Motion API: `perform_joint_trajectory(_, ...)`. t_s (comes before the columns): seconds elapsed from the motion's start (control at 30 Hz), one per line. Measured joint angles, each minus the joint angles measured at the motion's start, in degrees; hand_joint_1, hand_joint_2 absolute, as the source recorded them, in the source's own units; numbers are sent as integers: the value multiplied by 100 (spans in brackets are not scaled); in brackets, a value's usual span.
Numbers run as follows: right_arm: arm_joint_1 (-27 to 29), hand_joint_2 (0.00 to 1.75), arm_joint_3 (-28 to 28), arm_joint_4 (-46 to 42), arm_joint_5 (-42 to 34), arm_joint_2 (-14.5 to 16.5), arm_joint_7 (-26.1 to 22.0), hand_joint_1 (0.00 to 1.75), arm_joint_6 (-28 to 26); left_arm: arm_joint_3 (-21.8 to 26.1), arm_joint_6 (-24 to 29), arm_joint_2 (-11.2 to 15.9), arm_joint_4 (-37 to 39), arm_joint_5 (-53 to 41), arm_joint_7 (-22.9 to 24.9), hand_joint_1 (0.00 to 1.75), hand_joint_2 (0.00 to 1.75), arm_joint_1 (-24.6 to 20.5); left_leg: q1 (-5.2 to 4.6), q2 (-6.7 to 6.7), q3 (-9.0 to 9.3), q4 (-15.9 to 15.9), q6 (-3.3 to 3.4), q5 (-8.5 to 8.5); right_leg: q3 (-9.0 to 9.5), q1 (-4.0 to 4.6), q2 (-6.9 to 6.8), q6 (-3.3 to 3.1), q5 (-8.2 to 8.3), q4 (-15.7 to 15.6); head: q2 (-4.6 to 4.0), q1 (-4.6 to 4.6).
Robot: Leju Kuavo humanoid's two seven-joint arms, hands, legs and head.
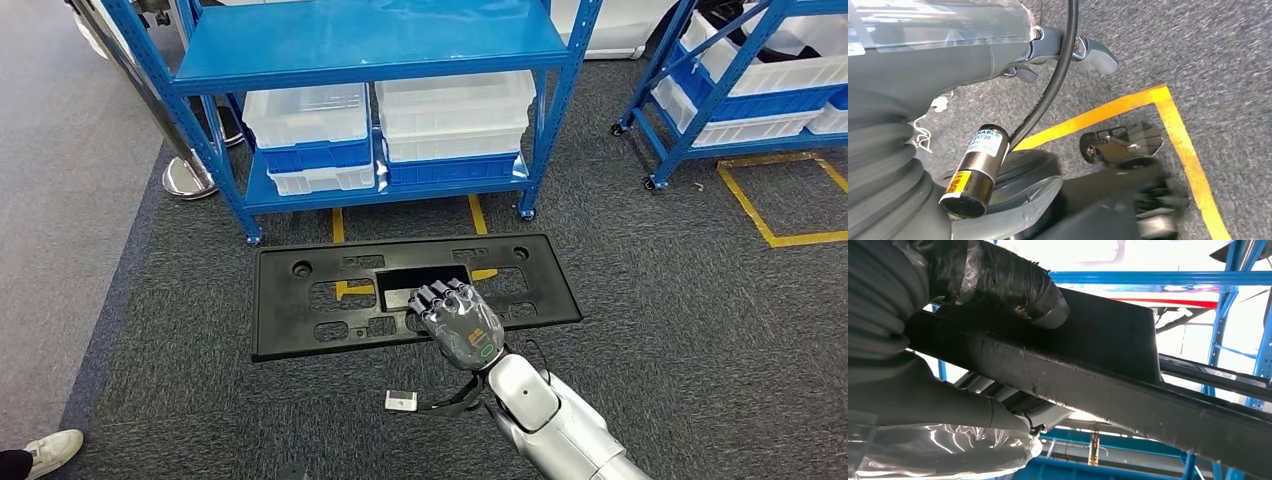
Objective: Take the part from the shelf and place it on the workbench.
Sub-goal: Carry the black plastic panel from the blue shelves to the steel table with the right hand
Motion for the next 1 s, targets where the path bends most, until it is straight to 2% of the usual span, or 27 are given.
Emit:
perform_joint_trajectory(0.03, -1, 175, -2, -1, -47, 0, -24, 168, 4, -3, 1, 2, 0, 2, -6, 0, 175, -5, -17, -3, 121, -211, 19, -34, -22, 4, -2, 27, 13, 15, 0, 1)
perform_joint_trajectory(0.07, 0, 175, -4, -1, -89, 0, -46, 168, 10, -5, 1, 3, 0, 5, -10, 0, 175, -5, -31, -5, 152, -266, 32, -51, -38, 8, -3, 60, 31, 16, 0, 0)
perform_joint_trajectory(0.13, 8, 175, -13, -1, -157, -1, -82, 168, 22, -8, 1, 0, 0, 13, -17, 0, 175, 2, -7, 16, 145, -334, 100, -9, -61, 21, 17, 123, 39, 29, 0, 0)
perform_joint_trajectory(0.17, 9, 175, -24, -1, -184, -2, -98, 168, 26, -9, 2, -3, 0, 16, -20, 0, 175, 4, 13, 36, 142, -364, 147, 22, -104, 24, 29, 154, -30, 108, 0, 4)
perform_joint_trajectory(0.2, 10, 175, -37, -1, -207, -3, -110, 168, 30, -9, 2, -5, 0, 19, -23, 0, 175, 4, 34, 64, 136, -393, 193, 53, -195, 21, 40, 185, -170, 310, 0, 9)
perform_joint_trajectory(0.27, 21, 175, -62, 0, -235, -6, -125, 168, 36, -10, 3, -6, 0, 20, -31, 0, 175, 6, 44, 125, 108, -397, 234, 78, -500, -18, 44, 245, -558, 1013, 0, 17)
perform_joint_trajectory(0.3, 35, 175, -70, 1, -243, -8, -125, 168, 38, -10, 2, -6, 0, 20, -32, 0, 175, 10, 44, 160, 93, -386, 238, 80, -651, -39, 44, 273, -695, 1374, 0, 16)
perform_joint_trajectory(0.33, 51, 175, -75, 1, -246, -10, -125, 168, 39, -10, 2, -7, 0, 20, -33, 0, 175, 15, 45, 195, 83, -373, 237, 79, -737, -59, 41, 296, -736, 1585, 0, 16)
perform_joint_trajectory(0.37, 64, 175, -79, 1, -247, -14, -126, 168, 40, -10, 1, -7, 0, 20, -33, 0, 175, 17, 48, 234, 77, -359, 233, 75, -724, -80, 35, 314, -670, 1585, 0, 17)
perform_joint_trajectory(0.4, 72, 175, -83, 1, -249, -16, -126, 168, 40, -10, 1, -8, 0, 20, -34, 0, 175, 15, 55, 275, 76, -342, 221, 67, -600, -100, 12, 327, -506, 1353, 0, 16)
perform_joint_trajectory(0.47, 69, 175, -89, -1, -250, -17, -127, 168, 40, -10, 2, -8, 0, 20, -36, 0, 175, 11, 57, 350, 75, -300, 168, 32, -219, -101, -161, 342, -160, 595, 0, 19)
perform_joint_trajectory(0.5, 63, 175, -91, -2, -251, -17, -127, 168, 40, -10, 2, -8, 0, 20, -38, 0, 175, 11, 46, 385, 68, -270, 134, 13, -82, -81, -258, 325, -73, 299, 0, 19)
perform_joint_trajectory(0.53, 61, 175, -93, -2, -251, -16, -127, 168, 40, -10, 3, -7, 0, 20, -38, 0, 175, 13, 27, 422, 61, -248, 101, -2, -26, -58, -323, 300, -54, 150, 0, 15)
perform_joint_trajectory(0.57, 62, 175, -94, -3, -251, -16, -127, 168, 40, -10, 3, -5, 0, 20, -38, 0, 175, 15, 8, 470, 55, -237, 73, -7, -33, -31, -333, 263, -78, 123, 0, 13)
perform_joint_trajectory(0.63, 69, 175, -97, -3, -252, -17, -127, 168, 40, -12, 3, -8, 0, 20, -39, 0, 175, 12, 10, 552, 51, -226, 13, -29, -73, -32, -213, 170, -56, 120, 0, 5)
perform_joint_trajectory(0.7, 67, 175, -100, -3, -254, -17, -127, 168, 40, -12, 4, -10, 0, 21, -40, 0, 175, 7, 42, 392, -21, -29, -31, -220, -94, -44, -98, 81, -15, 103, 0, 4)
perform_joint_trajectory(0.77, 64, 175, -102, -3, -255, -9, -127, 168, 40, -13, 5, -10, 0, 23, -40, 0, 175, 17, 51, 128, -290, 634, -36, -626, -117, -41, 20, 16, 22, 92, 0, 1)
perform_joint_trajectory(0.8, 67, 175, -102, -3, -255, -5, -128, 168, 40, -13, 5, -10, 0, 24, -40, 0, 175, 26, 46, 64, -468, 1049, -29, -810, -132, -27, 89, -7, 36, 94, 0, -2)
perform_joint_trajectory(0.83, 72, 175, -102, -2, -255, -3, -128, 168, 42, -14, 5, -10, 0, 25, -40, 0, 175, 35, 40, 36, -607, 1366, -17, -905, -145, -8, 164, -23, 48, 98, 0, -1)
perform_joint_trajectory(0.87, 77, 175, -102, -1, -255, -3, -129, 168, 43, -14, 5, -10, 0, 25, -40, 0, 175, 39, 34, 25, -664, 1498, 3, -893, -156, 13, 240, -34, 59, 105, 0, -1)
perform_joint_trajectory(0.9, 81, 175, -102, 0, -255, -4, -130, 168, 44, -14, 5, -10, 0, 25, -40, 0, 175, 40, 27, 16, -609, 1391, 35, -766, -164, 32, 320, -39, 68, 115, 0, -1)
perform_joint_trajectory(0.93, 81, 175, -103, 0, -255, -4, -130, 168, 45, -14, 5, -10, 0, 25, -41, 0, 175, 36, 14, -21, -450, 1072, 81, -560, -169, 48, 404, -37, 76, 127, 0, -1)
perform_joint_trajectory(1.0, 72, 175, -104, -2, -255, -4, -130, 168, 50, -14, 5, -7, 1, 25, -42, 0, 175, 24, -5, -269, -94, 315, 181, -227, -190, 61, 550, -16, 93, 157, 0, 3)
